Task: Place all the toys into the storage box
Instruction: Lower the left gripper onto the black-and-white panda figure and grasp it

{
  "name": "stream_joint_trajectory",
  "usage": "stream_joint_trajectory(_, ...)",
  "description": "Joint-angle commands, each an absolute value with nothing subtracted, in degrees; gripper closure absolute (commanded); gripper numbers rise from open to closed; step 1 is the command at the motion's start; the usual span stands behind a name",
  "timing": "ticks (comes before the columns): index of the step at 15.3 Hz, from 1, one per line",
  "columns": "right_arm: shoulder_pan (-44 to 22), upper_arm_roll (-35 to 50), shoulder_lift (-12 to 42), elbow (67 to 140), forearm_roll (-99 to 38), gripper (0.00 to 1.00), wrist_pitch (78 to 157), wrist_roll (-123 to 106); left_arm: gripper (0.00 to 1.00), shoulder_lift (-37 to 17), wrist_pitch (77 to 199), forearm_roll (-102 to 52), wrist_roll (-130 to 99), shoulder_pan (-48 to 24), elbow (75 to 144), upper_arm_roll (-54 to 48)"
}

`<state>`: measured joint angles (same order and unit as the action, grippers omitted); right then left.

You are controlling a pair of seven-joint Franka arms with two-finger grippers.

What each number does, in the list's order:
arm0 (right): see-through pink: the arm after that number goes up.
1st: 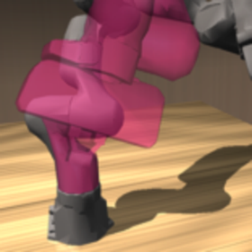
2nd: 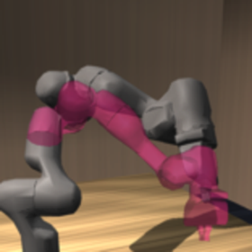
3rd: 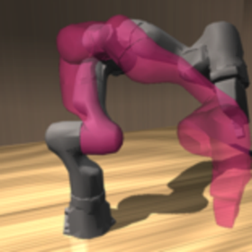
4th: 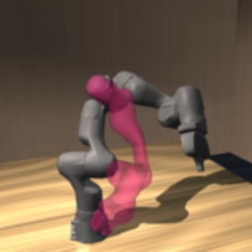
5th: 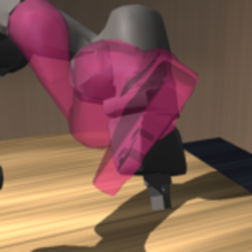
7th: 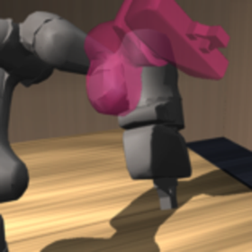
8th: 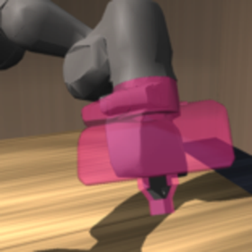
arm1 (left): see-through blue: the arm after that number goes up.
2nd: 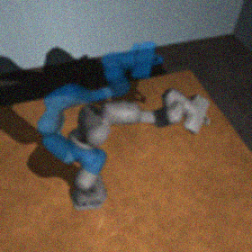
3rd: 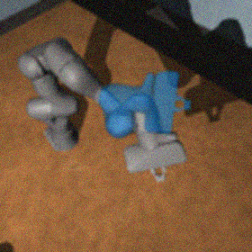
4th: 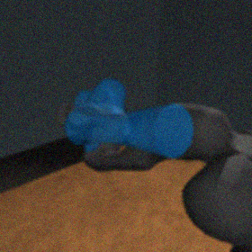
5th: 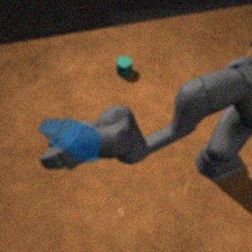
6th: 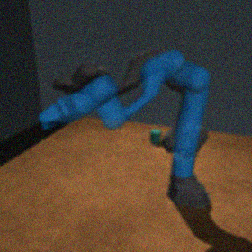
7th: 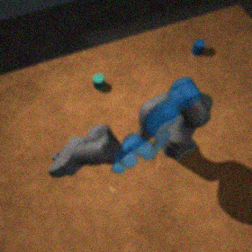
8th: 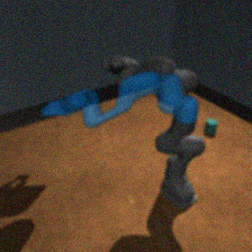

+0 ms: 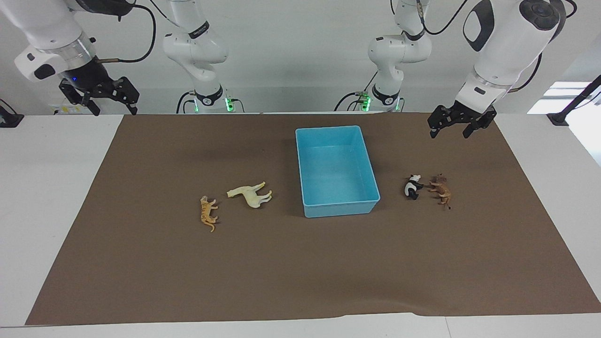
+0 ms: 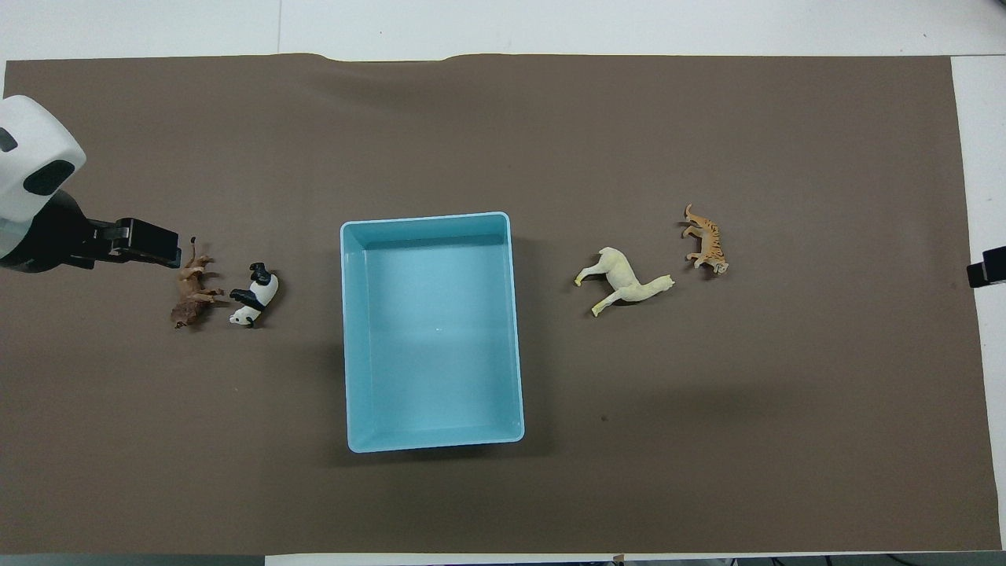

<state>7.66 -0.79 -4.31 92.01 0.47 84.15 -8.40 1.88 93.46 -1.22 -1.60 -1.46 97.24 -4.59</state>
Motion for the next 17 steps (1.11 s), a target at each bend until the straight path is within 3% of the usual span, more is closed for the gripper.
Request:
stream_joint_trajectory(1, 7.7, -0.5, -4.0, 91.4, 1.8, 0.0, 84.8, -8.8, 0.0, 2.1, 94.2, -1.0, -1.2, -1.3, 97.6, -4.3)
stream_joint_trajectory(6, 7.6, -0.5, -3.4, 89.9, 1.8, 0.0, 83.8, -8.7, 0.0, 2.4, 94.6, -1.0, -1.8, -1.7, 98.3, -4.4)
stream_joint_trajectory(11, 7.5, -0.5, -3.5, 90.0, 1.8, 0.0, 83.7, -8.1, 0.0, 10.7, 110.8, -1.0, -1.9, -2.2, 119.2, -4.6)
stream_joint_trajectory(17, 9.4, -1.1, -4.1, 90.5, 1.3, 0.0, 83.8, -7.0, 0.0, 5.2, 122.4, -1.0, -1.3, -4.0, 127.1, -4.6)
